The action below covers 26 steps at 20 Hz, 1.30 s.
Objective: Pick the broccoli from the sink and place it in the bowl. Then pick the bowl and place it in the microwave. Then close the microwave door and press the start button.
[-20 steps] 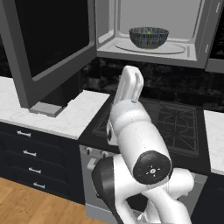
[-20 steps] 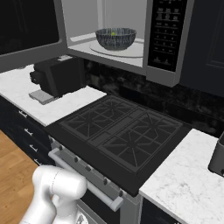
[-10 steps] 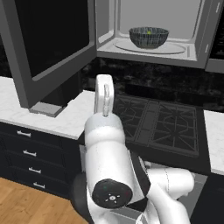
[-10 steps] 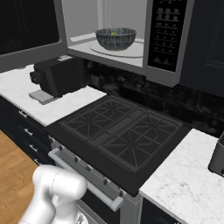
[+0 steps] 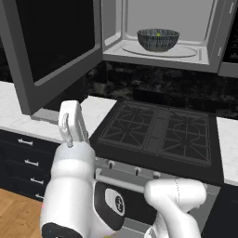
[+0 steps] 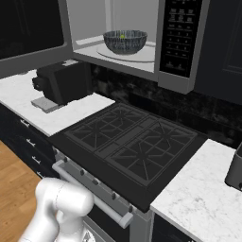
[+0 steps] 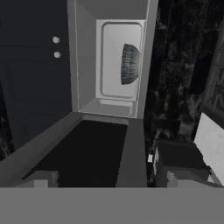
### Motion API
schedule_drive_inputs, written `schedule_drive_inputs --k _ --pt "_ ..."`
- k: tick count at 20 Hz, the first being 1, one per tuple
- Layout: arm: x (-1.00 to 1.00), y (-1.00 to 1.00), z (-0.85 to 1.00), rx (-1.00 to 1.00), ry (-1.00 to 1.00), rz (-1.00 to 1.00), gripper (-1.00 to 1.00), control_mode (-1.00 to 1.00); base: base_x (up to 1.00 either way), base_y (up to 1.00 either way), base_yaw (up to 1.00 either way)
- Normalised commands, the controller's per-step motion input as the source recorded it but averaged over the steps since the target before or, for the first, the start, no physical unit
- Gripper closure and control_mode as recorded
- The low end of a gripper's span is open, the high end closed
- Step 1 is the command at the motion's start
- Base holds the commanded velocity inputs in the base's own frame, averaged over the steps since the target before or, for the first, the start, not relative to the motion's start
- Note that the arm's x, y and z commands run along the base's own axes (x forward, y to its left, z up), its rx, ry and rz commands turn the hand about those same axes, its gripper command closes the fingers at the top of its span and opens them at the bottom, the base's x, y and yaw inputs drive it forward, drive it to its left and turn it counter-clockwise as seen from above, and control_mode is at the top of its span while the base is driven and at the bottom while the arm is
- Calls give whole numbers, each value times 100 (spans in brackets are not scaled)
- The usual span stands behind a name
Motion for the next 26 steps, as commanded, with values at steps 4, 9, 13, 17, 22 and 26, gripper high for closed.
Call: schedule_drive_inputs --k 4,9,13,17,22,26 --pt "4 60 -62 0 -11 -8 -100 -100 0 0 0" --pt "13 51 -55 1 -7 -7 -100 -100 0 0 0" --pt "34 44 -52 3 -3 -6 -100 -100 0 0 0" --pt "58 42 -49 1 -4 -4 -100 -100 0 0 0" --pt "60 34 -23 0 -6 -5 -100 -100 0 0 0" --pt "64 55 -16 0 -9 -13 -100 -100 0 0 0"
